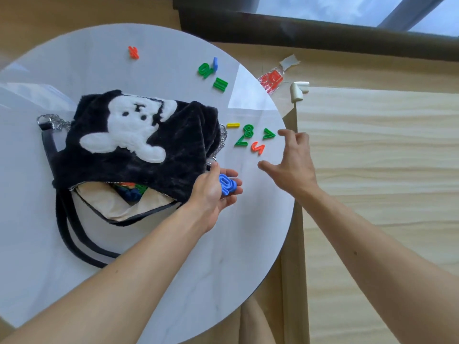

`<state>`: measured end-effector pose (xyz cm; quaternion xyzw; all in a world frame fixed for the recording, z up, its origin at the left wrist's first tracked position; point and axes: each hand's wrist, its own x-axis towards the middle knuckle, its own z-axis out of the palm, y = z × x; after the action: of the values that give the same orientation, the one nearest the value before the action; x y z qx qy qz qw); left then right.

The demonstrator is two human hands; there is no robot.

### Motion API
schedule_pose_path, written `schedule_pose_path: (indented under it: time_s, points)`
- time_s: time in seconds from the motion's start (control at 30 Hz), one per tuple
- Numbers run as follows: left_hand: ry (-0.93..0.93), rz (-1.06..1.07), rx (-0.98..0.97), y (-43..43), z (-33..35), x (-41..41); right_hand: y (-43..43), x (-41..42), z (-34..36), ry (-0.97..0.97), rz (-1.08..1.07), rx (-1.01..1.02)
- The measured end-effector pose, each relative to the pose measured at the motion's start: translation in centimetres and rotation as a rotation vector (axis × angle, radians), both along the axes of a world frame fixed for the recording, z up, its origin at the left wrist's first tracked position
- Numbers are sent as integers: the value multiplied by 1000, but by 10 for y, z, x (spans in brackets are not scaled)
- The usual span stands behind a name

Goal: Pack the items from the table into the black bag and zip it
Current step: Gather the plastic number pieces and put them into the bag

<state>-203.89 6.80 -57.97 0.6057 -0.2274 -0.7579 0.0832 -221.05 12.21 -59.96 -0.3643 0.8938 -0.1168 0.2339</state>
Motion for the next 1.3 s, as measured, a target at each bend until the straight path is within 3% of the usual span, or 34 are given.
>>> schedule_pose_path:
  time_s: [0.13, 0.3, 0.5, 0.6, 0.67, 0.77, 0.93, 1.1, 1.17, 1.3]
  points:
    - [-19, 15, 16, 6, -29, -22, -26, -21, -41, 49, 134, 115]
    - [-26, 74, 52, 8, -61, -48, -35, -28, -70, 115, 288, 34]
    - [-31, 129, 62, -5, -72, -70, -27, -32, -75, 12, 431, -102]
    - [-13, 158, 77, -10, -71, -74, -32, -34, -66, -97, 378, -162]
    - [35, 189, 120, -15, -69, -75, -37, -35, -51, -220, 347, -256]
    - [161, 184, 193, -25, -63, -76, -42, -30, -27, -323, 512, -246]
    - [201, 209, 232, -30, -57, -77, -43, -27, -8, -104, 828, -78]
    - [70, 276, 155, -26, -64, -75, -58, -38, -15, -207, 535, -349]
    - [40, 286, 166, -23, -67, -74, -74, -42, -28, -114, 530, -239]
    - [-17, 289, 190, -16, -67, -70, -93, -39, -53, 40, 720, 48]
